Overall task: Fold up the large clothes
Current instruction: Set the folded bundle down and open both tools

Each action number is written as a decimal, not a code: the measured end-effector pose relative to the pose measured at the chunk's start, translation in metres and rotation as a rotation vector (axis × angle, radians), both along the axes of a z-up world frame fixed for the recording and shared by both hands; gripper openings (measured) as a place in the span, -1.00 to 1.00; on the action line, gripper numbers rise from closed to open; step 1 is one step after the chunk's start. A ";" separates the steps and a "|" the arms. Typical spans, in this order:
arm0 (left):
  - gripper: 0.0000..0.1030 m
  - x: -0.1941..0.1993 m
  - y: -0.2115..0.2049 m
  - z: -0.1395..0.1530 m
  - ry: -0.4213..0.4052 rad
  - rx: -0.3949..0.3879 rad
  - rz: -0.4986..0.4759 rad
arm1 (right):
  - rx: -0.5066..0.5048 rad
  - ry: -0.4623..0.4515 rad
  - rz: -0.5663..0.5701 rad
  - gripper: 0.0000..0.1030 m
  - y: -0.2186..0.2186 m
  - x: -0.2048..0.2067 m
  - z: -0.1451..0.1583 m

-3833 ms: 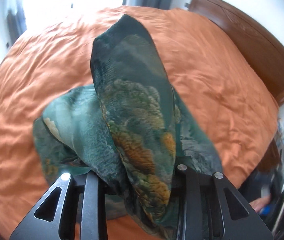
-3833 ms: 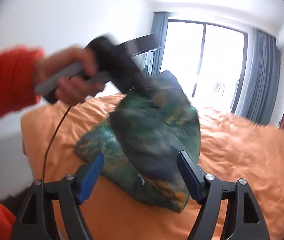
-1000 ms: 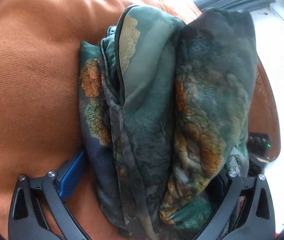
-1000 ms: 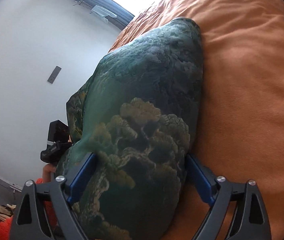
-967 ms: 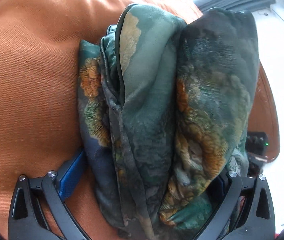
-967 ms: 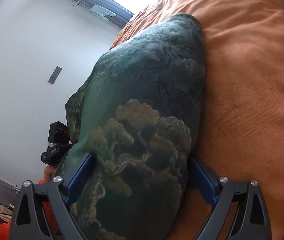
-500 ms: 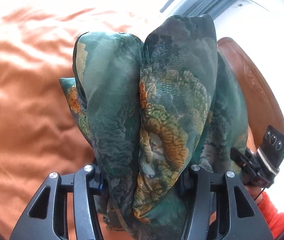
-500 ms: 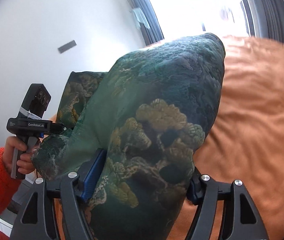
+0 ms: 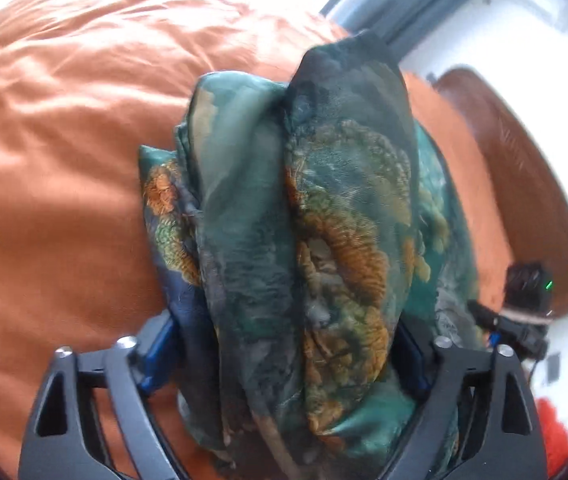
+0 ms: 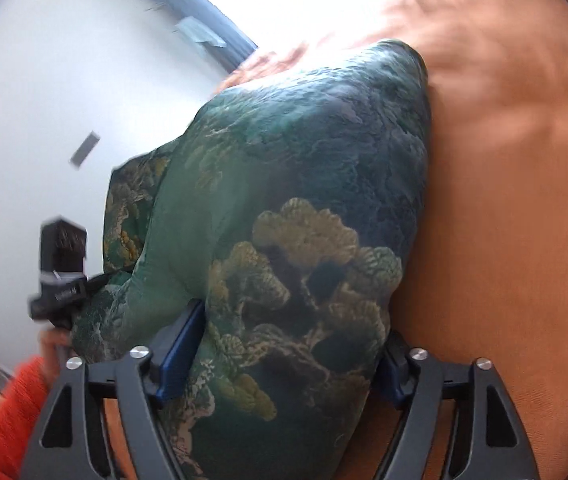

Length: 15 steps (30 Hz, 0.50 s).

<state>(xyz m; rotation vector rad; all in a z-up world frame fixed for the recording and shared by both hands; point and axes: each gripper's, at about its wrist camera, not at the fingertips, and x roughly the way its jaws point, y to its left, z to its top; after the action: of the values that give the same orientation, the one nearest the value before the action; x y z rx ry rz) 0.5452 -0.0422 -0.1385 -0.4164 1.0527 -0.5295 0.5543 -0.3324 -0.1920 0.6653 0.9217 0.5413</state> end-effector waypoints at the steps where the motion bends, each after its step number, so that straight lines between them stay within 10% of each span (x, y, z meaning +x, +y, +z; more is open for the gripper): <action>1: 0.77 -0.007 0.004 0.009 -0.024 -0.003 0.004 | 0.014 -0.009 -0.030 0.82 -0.007 -0.006 0.000; 4: 0.85 -0.037 0.007 0.042 -0.141 0.148 0.044 | -0.039 -0.087 -0.080 0.85 -0.016 -0.033 0.019; 9: 0.99 -0.120 -0.015 0.106 -0.415 0.501 0.151 | -0.453 -0.269 -0.170 0.86 0.006 -0.103 0.080; 15: 0.99 -0.209 -0.028 0.124 -0.496 0.583 0.213 | -0.683 -0.384 -0.269 0.86 0.042 -0.186 0.118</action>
<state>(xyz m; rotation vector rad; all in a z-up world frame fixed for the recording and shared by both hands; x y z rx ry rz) 0.3364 -0.0704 -0.0146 0.1204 0.6285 -0.1056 0.3687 -0.2901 -0.0737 0.0528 0.5828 0.0831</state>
